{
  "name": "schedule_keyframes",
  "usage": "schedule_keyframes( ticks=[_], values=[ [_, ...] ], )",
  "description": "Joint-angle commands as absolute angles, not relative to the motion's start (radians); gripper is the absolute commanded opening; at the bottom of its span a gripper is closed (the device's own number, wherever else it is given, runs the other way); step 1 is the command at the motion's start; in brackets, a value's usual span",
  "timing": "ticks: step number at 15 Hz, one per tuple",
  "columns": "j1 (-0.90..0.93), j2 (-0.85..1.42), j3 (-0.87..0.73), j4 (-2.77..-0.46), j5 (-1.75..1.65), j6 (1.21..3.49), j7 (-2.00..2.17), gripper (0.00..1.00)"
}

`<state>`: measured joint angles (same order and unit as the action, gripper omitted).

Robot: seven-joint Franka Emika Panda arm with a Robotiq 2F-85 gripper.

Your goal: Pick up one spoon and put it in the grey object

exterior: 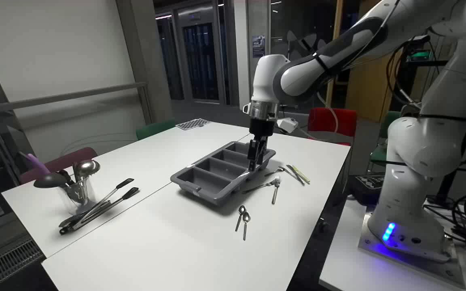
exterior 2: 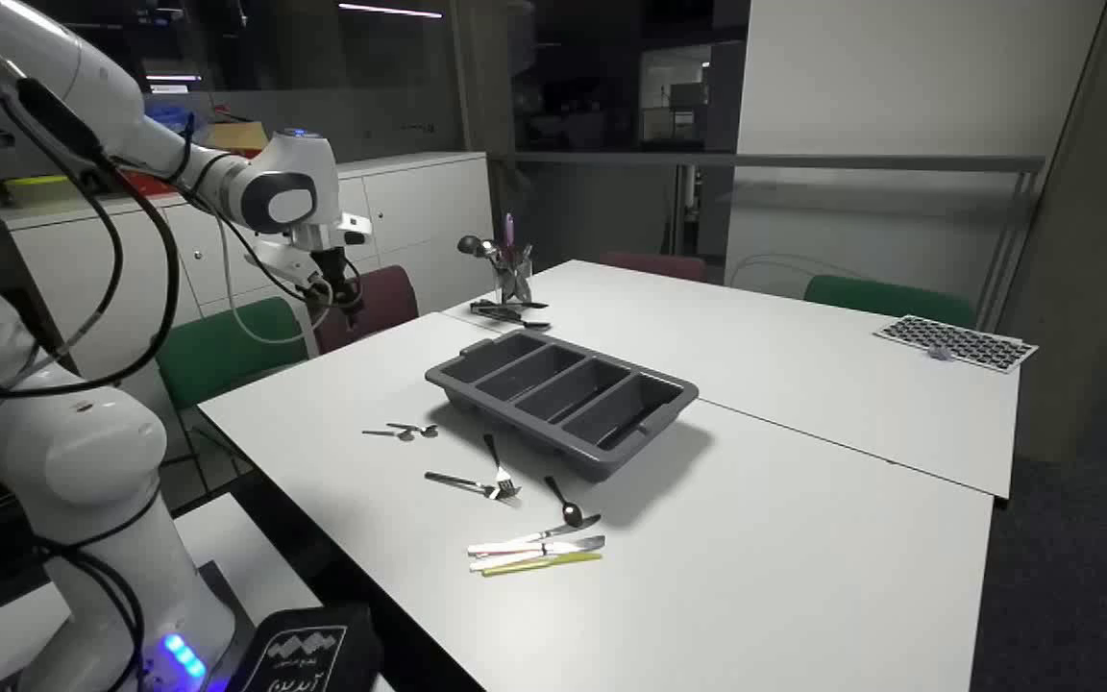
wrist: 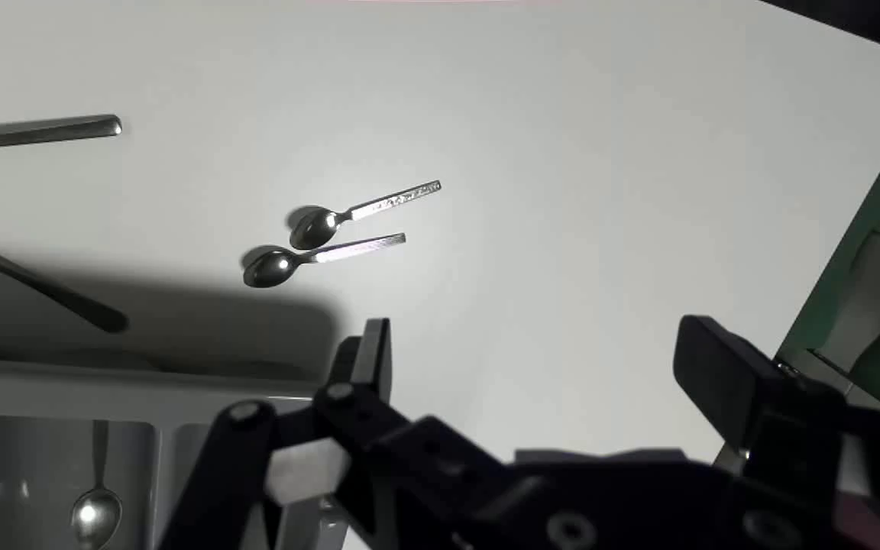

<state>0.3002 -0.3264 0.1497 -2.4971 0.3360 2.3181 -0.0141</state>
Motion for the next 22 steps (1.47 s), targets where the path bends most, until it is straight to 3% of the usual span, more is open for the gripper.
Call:
schedule_keyframes(
  ticks=[1,10,15,22],
  values=[
    [0.289,-0.327,0.16,-2.495,0.34,2.315,-0.017,1.0],
    [0.27,-0.308,0.105,-2.47,0.37,2.284,-0.084,1.0],
    [0.243,-0.172,-0.034,-2.378,0.506,2.144,-0.373,1.0],
    [0.143,0.075,-0.01,-2.225,0.504,2.041,-0.469,1.0]
  ],
)
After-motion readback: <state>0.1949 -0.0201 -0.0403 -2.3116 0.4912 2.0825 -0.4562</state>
